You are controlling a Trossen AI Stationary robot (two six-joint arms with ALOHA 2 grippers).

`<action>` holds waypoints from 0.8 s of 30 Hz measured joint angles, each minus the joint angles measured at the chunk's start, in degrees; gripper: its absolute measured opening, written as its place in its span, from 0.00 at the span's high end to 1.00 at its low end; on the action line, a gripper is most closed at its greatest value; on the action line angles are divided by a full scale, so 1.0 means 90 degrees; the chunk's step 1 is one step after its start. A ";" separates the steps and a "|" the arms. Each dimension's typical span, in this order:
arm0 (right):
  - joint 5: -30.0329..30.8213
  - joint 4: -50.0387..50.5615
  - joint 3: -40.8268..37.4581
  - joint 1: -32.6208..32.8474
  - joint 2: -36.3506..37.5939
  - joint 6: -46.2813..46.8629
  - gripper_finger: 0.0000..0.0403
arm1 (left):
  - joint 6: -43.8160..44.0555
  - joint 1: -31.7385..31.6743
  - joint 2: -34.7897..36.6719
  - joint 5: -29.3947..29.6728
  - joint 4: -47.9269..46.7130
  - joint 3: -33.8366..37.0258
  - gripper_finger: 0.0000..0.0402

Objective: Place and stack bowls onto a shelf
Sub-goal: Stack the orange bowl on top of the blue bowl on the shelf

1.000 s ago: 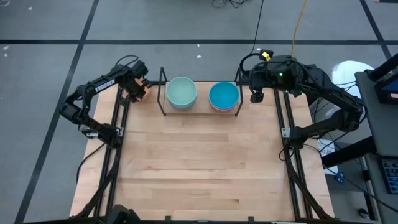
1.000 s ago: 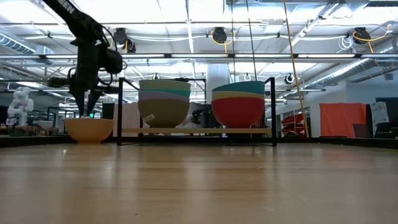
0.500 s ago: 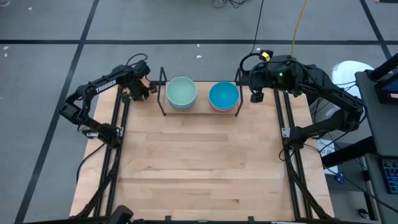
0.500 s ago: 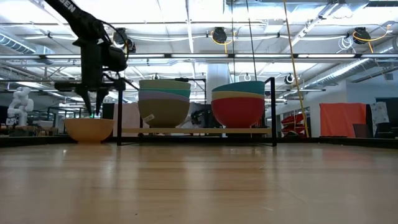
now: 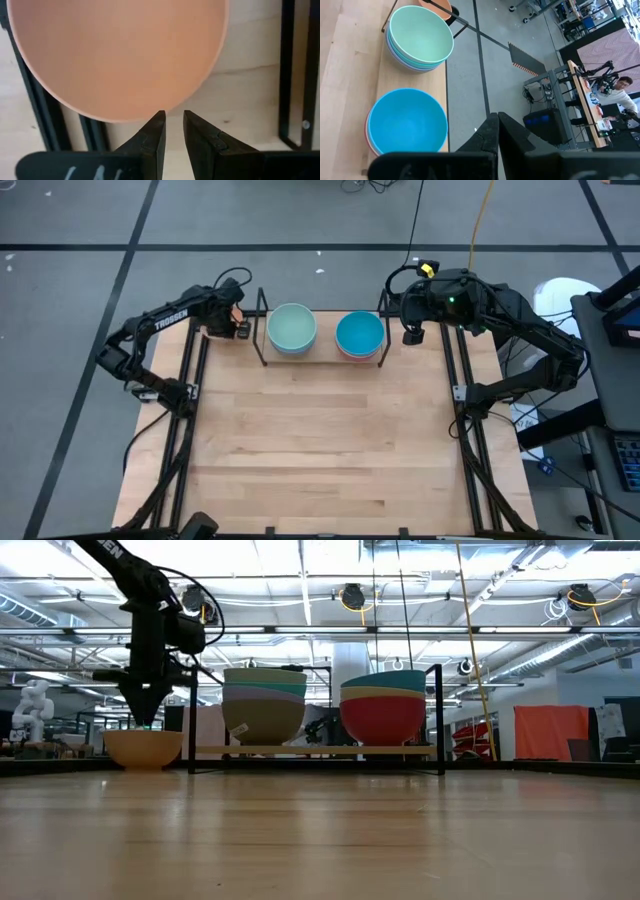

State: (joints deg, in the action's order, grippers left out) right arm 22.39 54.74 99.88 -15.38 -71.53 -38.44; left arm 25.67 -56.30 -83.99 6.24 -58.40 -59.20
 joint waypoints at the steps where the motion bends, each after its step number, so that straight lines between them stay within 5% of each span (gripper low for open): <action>1: -0.0002 -0.0002 0.0000 0.0000 0.0000 0.0000 1.00 | -0.0115 0.0017 0.0000 0.0046 0.0000 0.0000 0.82; 9: -0.0002 -0.0002 0.0000 0.0000 0.0000 0.0001 1.00 | -0.1133 0.0175 0.0000 0.0204 -0.0001 -0.0002 0.82; 24: -0.0002 -0.0002 0.0000 -0.0002 0.0000 0.0000 1.00 | -0.1633 0.0188 0.0000 0.0318 -0.0214 -0.0002 0.82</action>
State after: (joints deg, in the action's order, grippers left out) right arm 22.37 54.72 99.88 -15.39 -71.53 -38.44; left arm 10.97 -54.61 -83.99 9.10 -60.33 -59.22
